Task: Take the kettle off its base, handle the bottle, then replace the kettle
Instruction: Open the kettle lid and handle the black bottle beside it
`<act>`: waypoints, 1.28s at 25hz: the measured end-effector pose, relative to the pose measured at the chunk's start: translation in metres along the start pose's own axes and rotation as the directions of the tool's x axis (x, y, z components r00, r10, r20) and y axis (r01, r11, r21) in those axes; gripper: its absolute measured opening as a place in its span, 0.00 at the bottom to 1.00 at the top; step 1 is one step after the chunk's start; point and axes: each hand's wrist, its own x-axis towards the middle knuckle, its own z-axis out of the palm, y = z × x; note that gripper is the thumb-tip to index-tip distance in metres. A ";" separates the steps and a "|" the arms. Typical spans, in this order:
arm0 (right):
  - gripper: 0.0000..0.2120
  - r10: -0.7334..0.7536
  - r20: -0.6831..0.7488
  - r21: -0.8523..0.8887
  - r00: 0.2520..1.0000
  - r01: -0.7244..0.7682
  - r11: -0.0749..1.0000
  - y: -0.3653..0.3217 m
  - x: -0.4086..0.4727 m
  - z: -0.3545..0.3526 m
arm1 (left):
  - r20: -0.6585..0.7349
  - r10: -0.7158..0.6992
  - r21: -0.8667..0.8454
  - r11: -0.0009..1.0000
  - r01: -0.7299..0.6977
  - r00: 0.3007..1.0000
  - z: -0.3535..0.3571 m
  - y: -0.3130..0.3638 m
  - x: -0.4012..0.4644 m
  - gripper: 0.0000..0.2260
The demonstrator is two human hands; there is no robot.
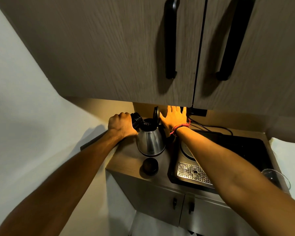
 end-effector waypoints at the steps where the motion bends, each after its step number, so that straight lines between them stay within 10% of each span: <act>1: 0.40 -0.002 0.004 -0.002 1.000 0.002 1.000 0.000 0.000 0.000 | 0.001 0.004 0.008 1.000 -0.004 1.000 0.000 0.001 0.000 0.29; 16: 0.42 -0.003 -0.027 0.008 1.000 0.003 1.000 0.002 0.000 0.002 | 0.015 0.020 0.029 0.999 -0.021 1.000 0.004 -0.002 0.010 0.33; 22: 0.40 0.000 0.004 0.009 1.000 0.000 1.000 0.000 0.001 0.003 | 0.054 -0.069 -0.245 0.966 0.081 0.996 0.014 0.002 0.012 0.33; 26: 0.34 -0.051 0.070 0.078 0.996 0.046 0.996 -0.003 0.002 0.004 | 0.120 -0.128 -0.570 0.803 0.174 0.985 0.035 -0.003 0.005 0.34; 32: 0.24 -0.173 0.170 0.307 0.970 0.114 0.945 -0.026 0.004 0.006 | 0.206 -0.407 -0.893 0.293 0.341 0.890 0.079 -0.027 -0.027 0.40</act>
